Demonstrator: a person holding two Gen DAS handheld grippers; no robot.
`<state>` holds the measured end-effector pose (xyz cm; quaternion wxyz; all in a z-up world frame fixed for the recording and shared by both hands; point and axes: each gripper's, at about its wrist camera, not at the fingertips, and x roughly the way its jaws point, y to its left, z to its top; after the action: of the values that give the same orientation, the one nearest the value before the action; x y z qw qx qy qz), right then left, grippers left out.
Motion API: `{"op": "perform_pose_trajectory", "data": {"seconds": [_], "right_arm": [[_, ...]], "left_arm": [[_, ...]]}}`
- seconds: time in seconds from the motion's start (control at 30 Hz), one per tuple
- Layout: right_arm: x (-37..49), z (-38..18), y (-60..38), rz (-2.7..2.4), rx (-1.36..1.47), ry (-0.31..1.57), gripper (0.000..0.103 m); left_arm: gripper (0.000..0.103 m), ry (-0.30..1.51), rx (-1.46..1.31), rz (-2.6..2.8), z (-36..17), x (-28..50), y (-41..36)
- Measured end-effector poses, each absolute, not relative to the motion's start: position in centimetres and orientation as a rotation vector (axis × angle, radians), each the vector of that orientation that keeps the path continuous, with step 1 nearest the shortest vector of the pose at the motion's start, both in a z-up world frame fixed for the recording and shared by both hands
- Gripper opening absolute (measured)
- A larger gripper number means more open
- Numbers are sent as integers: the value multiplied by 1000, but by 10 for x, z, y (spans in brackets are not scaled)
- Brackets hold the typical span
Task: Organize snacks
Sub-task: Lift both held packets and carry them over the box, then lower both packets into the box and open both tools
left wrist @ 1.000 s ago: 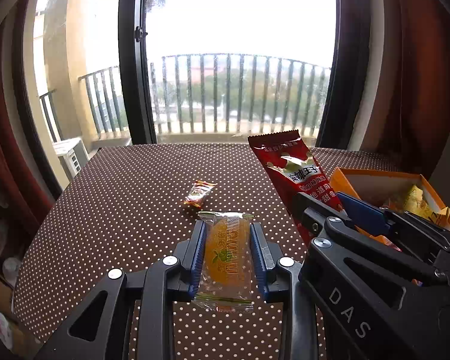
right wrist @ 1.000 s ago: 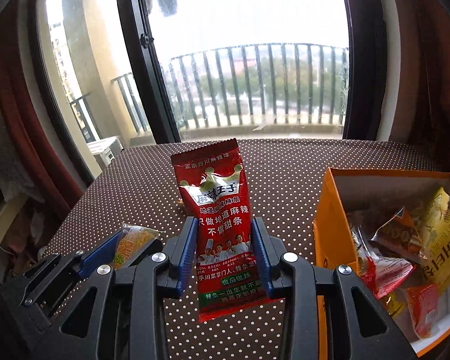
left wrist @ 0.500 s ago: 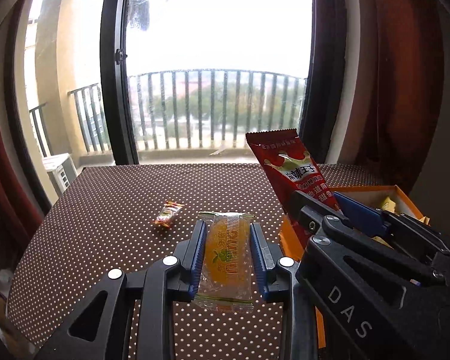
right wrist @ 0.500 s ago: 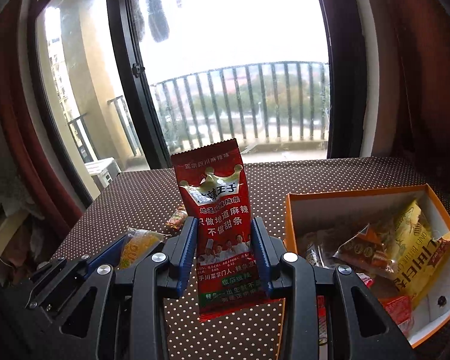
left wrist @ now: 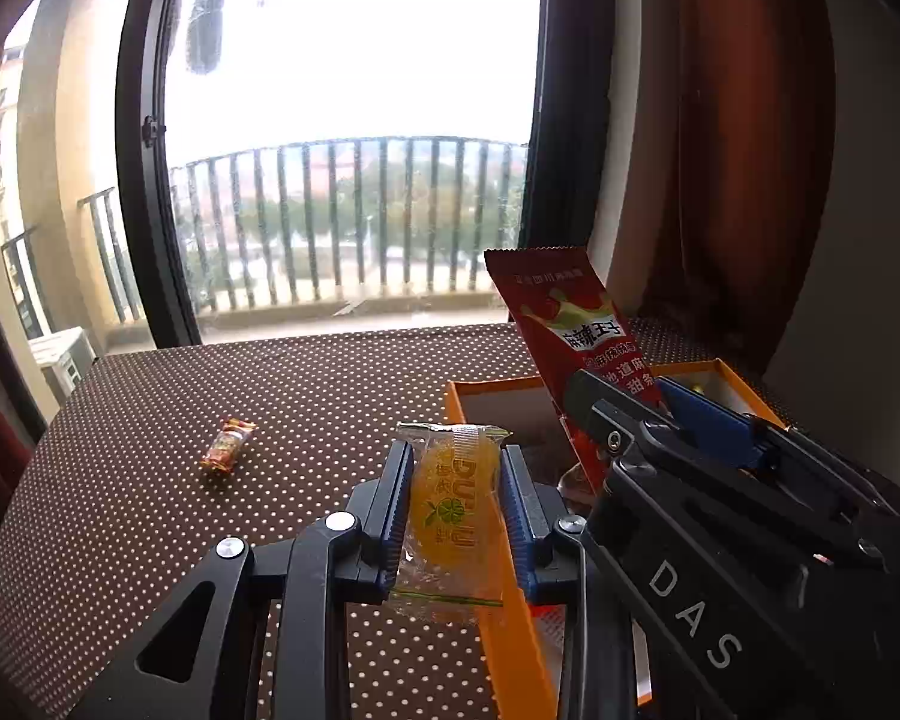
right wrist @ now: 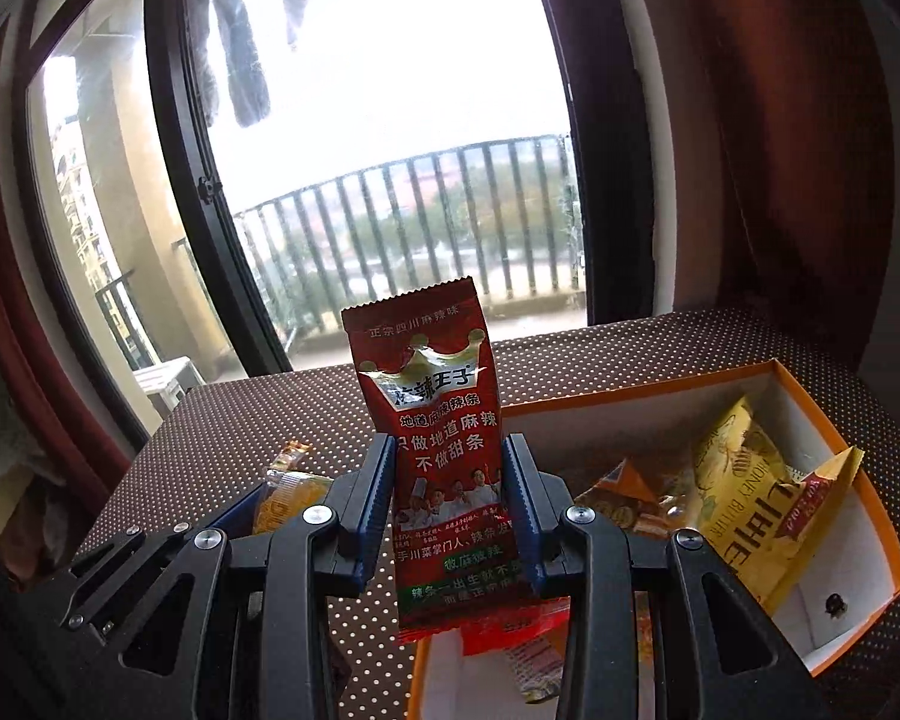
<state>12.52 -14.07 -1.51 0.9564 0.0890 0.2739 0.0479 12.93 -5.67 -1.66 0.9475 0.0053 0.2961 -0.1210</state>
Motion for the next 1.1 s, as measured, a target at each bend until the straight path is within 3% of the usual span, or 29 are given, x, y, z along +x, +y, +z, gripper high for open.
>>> {"op": "perform_pose_trajectory", "data": {"seconds": [0.83,1.03,1.1], "right_arm": [[111,-60,-260,-80,339,613,40],[108,-71,-281,-116,367,631,40],[107,-75,-283,-119,371,641,40]], "left_arm": [[30,759,161,-449,-67,177,-151],[45,795,192,-456,-77,182,-168],[63,801,201,-452,-80,184,-169]]}}
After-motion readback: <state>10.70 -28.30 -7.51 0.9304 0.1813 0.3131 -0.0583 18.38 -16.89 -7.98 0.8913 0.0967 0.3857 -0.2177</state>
